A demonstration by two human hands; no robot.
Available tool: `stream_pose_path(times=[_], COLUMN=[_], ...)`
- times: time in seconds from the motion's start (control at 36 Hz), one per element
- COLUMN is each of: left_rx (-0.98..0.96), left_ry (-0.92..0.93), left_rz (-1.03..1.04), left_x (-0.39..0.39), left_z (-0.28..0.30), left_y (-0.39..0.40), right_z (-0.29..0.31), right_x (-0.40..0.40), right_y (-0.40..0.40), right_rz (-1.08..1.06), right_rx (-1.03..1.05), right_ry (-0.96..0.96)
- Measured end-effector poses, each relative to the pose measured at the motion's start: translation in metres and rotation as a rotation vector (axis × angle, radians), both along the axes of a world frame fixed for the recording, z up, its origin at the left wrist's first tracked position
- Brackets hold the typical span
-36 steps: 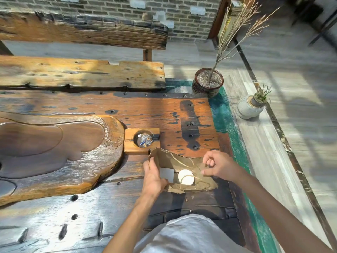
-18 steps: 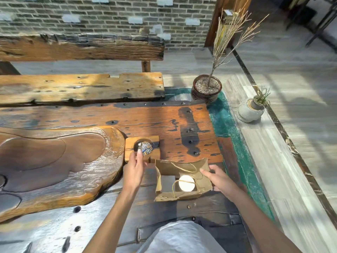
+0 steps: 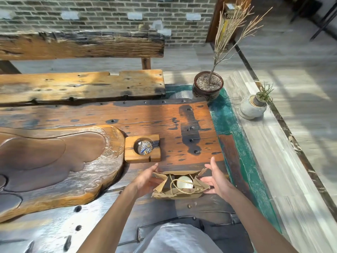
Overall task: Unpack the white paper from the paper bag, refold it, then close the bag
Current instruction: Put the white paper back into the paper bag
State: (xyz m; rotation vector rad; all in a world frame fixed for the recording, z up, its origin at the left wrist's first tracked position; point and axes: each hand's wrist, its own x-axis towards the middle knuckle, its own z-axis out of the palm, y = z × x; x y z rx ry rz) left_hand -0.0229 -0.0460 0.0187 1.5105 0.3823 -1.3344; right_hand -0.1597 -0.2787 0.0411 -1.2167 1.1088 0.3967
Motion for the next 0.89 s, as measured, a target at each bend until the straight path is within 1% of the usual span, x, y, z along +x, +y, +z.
stream_pose_path(times=[0.06,0.14,0.28,0.31,0.39,0.44,0.53,0.58,0.67,0.69,0.72,0.75,0.81,0.83,0.89], left_rx=[-0.024,-0.097,-0.026,-0.002,0.075,0.146,0.25,0.273,0.258,0.279,0.277,0.27,0.259,0.292,0.321], left_ry=[-0.03,-0.062,-0.152,-0.171,-0.266,-0.372,-0.542,-0.626,-0.741,-0.81,-0.83,-0.87,-0.848,-0.877,-0.862], left_rz=[0.031,0.071,-0.026,-0.052,-0.103,-0.16,-0.292,-0.389,-0.513,-0.558,-0.574,-0.651,-0.737,-0.775,-0.839], left_x=[0.0,-0.001,-0.004,-0.005,-0.007,-0.007,-0.011,-0.014,-0.016,-0.015,-0.014,-0.012,-0.011,-0.011,-0.012], left_z=[-0.002,-0.009,-0.012,-0.014,-0.023,-0.03,-0.036,-0.04,-0.046,-0.051,-0.054,-0.056,-0.054,-0.051,-0.048], left_y=[0.0,0.002,0.006,0.007,0.008,0.008,0.009,0.01,0.007,0.005,0.002,-0.001,-0.011,-0.015,-0.024], right_z=[-0.006,-0.013,-0.026,-0.026,-0.027,-0.031,-0.038,-0.045,-0.053,-0.056,-0.058,-0.059,-0.061,-0.062,-0.066], right_x=[0.001,0.001,0.001,0.001,-0.002,-0.005,-0.007,-0.005,0.001,0.004,0.009,0.014,0.027,0.034,0.046], right_y=[-0.001,-0.003,-0.007,-0.007,-0.006,-0.005,0.0,0.003,0.007,0.009,0.012,0.015,0.024,0.03,0.04], right_rz=[-0.024,0.006,-0.021,0.019,0.226,0.342,0.449,0.552,0.75,0.803,0.859,0.923,1.041,1.083,1.124], right_rx=[0.002,0.001,0.008,-0.011,-0.097,-0.198,-0.327,-0.429,-0.603,-0.647,-0.683,-0.709,-0.737,-0.741,-0.738], right_ry=[0.017,0.053,0.043,0.037,0.036,0.052,0.068,0.065,0.078,0.071,0.062,0.052,0.023,0.004,-0.036])
